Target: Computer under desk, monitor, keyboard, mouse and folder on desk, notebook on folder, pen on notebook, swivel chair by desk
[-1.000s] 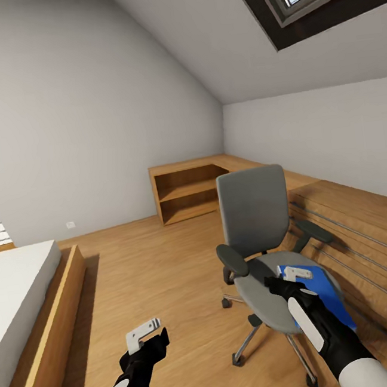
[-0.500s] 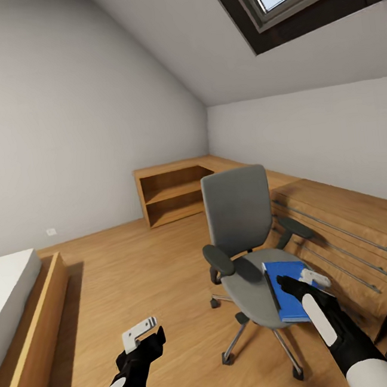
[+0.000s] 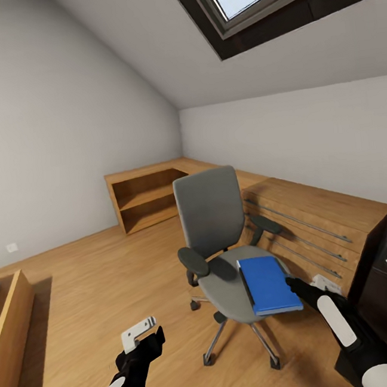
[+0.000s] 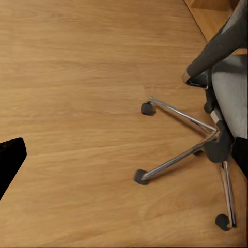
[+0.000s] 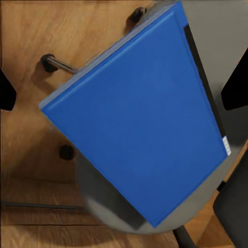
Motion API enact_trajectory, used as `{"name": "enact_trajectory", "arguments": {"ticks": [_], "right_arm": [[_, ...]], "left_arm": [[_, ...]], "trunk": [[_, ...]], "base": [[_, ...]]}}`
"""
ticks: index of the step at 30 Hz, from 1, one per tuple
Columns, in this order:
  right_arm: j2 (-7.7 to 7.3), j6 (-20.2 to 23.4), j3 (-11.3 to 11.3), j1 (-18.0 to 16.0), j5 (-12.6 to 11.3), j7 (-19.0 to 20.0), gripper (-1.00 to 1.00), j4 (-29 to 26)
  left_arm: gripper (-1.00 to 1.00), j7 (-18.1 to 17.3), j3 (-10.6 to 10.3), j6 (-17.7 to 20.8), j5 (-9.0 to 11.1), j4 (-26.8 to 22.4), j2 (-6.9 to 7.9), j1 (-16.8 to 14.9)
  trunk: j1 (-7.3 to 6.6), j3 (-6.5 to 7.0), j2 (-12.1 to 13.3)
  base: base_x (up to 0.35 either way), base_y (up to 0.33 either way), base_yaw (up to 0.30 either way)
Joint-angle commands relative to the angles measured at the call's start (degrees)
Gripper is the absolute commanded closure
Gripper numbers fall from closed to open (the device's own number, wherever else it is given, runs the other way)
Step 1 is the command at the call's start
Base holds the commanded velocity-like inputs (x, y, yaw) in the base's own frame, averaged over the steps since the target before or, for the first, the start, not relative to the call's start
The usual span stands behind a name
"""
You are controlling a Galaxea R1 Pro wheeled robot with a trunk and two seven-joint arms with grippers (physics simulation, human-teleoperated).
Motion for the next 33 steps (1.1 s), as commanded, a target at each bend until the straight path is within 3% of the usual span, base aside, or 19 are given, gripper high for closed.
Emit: {"name": "enact_trajectory", "arguments": {"ticks": [1,10,15,16,22,26,30,33], "right_arm": [[-0.29,0.36,0.00,0.07,-1.41,-0.36,-1.00,-0.10],[-2.74,1.36,-0.05,0.67,-7.50,0.89,-1.00,-0.10],[-3.39,2.36,-0.05,0.99,-8.59,3.89,-1.00,0.06],[-3.51,2.96,-0.05,1.19,-8.78,6.02,-1.00,0.37],[-3.59,3.92,-0.05,1.44,-8.96,12.27,-1.00,2.88],[-3.29,3.83,-0.27,1.50,-9.47,13.65,-1.00,4.47],[-2.60,3.24,-0.53,1.45,-11.44,13.93,-1.00,4.57],[-1.84,1.79,-3.34,1.43,-16.46,14.11,-1.00,4.93]], "left_arm": [[-1.00,0.42,-0.14,0.20,0.26,-0.08,0.04,-0.07],[-1.00,0.40,-0.25,0.20,0.34,0.62,-0.06,-0.06],[-1.00,0.40,-0.26,0.20,0.34,0.82,-0.08,-0.06],[-1.00,0.40,-0.28,0.20,0.34,0.85,-0.09,-0.07],[-1.00,0.40,-0.22,0.20,0.22,0.89,-0.03,-0.07],[-1.00,0.40,-0.07,0.20,0.22,0.87,0.06,-0.05],[-1.00,0.40,-0.05,0.20,0.24,0.89,0.08,-0.06],[-1.00,0.40,-0.04,0.18,0.20,0.81,0.10,-0.07]], "trunk": [[0.22,-0.25,-0.45],[2.20,-1.86,-4.06],[3.30,-2.76,-6.06],[3.52,-2.94,-6.46],[4.83,-4.02,-8.87],[5.71,-4.73,-10.47],[6.59,-5.45,-12.08],[7.25,-5.99,-13.28]], "base": [[0.000,0.000,-0.292],[0.000,0.000,-0.292],[0.000,0.000,-0.292],[0.000,0.000,-0.256],[0.000,0.000,-0.106],[0.000,0.000,-0.010],[0.000,0.000,-0.002],[0.000,0.000,0.000]]}}
